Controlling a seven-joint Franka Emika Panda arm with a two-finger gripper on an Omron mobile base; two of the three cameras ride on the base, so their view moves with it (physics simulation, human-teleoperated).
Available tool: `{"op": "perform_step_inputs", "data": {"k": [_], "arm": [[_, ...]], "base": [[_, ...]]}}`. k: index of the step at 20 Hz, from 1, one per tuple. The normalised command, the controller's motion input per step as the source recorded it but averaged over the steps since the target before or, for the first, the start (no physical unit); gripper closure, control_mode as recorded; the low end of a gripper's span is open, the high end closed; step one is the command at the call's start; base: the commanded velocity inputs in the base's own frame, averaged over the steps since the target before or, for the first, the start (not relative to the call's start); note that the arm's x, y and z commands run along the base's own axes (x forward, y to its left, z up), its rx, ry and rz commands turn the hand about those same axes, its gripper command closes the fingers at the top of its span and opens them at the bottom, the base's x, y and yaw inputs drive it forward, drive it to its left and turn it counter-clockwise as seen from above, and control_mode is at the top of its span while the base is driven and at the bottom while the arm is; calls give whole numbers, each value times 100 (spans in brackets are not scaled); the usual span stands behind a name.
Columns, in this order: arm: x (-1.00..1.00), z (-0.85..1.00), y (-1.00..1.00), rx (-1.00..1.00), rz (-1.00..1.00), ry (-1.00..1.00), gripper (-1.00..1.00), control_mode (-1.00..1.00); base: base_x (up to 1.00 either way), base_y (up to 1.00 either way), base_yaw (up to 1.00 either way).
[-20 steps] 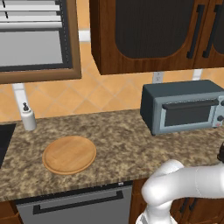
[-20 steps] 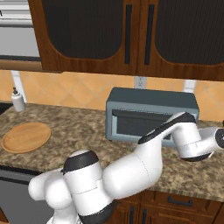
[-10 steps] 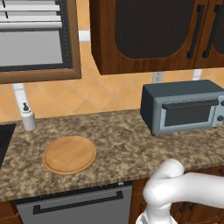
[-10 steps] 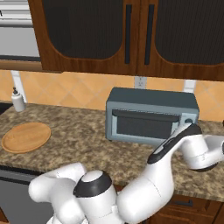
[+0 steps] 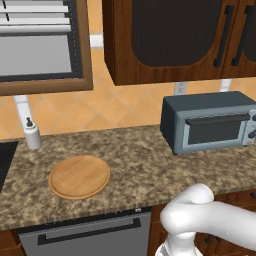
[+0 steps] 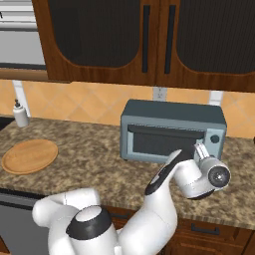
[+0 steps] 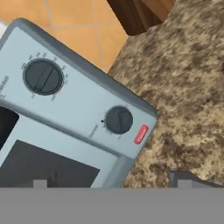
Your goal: Pick up the kebab skewer and baguette bread, and place them inside the toaster oven. Close the toaster oven door and start by setting the timer.
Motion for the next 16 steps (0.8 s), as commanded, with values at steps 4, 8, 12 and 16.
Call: {"op": "perform_step_inputs", "data": {"k": [4, 8, 12, 16], "arm": [[13, 0, -1, 8, -6, 0, -100, -100], [2, 0, -19, 13, 0, 0, -100, -100], [0, 0, -22, 14, -2, -3, -100, -100], [0, 0, -8, 9, -2, -10, -100, -100]], "base": [[0, 0, 0], [0, 0, 0], [0, 0, 0], [0, 0, 0]]}}
